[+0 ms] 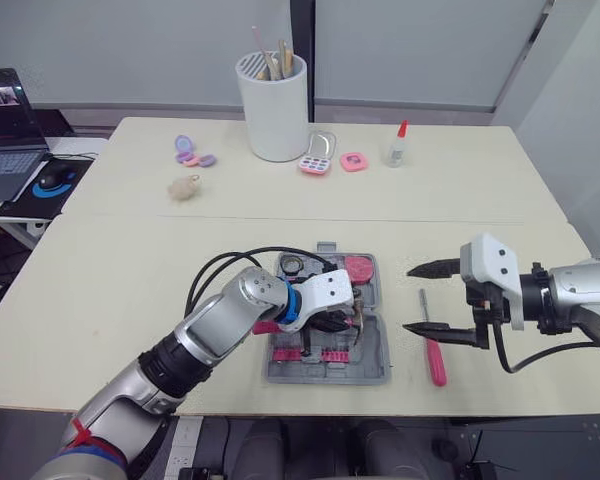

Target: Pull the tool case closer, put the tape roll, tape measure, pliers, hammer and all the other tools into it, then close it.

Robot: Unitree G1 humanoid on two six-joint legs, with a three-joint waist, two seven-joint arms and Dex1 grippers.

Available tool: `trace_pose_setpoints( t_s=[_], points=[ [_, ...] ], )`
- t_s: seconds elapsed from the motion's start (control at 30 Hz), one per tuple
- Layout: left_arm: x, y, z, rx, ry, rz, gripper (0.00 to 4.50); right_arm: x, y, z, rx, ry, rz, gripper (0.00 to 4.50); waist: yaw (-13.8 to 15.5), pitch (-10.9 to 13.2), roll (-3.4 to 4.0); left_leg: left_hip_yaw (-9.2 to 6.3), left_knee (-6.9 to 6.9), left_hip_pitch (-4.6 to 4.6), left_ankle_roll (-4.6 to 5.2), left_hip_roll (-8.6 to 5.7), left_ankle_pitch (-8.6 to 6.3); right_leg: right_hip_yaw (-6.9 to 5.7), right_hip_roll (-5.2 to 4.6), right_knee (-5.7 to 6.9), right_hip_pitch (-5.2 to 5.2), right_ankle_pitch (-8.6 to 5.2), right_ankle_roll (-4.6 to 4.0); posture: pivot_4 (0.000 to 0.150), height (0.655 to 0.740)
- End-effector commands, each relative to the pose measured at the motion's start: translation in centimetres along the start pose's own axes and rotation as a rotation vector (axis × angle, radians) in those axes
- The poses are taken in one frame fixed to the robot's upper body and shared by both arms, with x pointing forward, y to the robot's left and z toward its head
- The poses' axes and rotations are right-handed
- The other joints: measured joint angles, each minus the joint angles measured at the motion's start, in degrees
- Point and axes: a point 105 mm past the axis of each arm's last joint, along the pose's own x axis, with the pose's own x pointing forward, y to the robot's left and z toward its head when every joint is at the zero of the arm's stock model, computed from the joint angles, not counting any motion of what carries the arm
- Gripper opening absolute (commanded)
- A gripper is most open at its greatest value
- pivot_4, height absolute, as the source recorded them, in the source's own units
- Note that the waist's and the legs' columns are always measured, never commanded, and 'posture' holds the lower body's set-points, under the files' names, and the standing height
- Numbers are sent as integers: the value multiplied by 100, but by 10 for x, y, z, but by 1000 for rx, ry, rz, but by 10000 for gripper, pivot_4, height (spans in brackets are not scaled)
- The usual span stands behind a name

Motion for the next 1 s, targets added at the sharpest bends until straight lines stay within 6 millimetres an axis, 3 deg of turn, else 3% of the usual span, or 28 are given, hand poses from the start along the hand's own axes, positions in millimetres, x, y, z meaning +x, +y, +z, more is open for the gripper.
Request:
trace_pose_setpoints(
  t_s=[0.03,0.53,1.0],
  points=[
    [8,-6,10,31,-19,-9,806,-4,5,5,-33,6,-5,45000,6,0,0,0,1,0,0,-1,0,0,0,0,0,0,0,1500,7400],
    [30,-10,-3,22,18,-19,806,-6,12,-6,8,31,-17,45000,16,-1,1,-6,3,2,-2,-1,3,-3,2,2,6,0,0,1500,7400],
    [39,2,-5,17,43,6,806,-4,15,-8,19,25,-25,45000,59,-4,6,-6,6,25,-2,-6,3,-2,1,1,34,0,1,1500,7400]
  ],
)
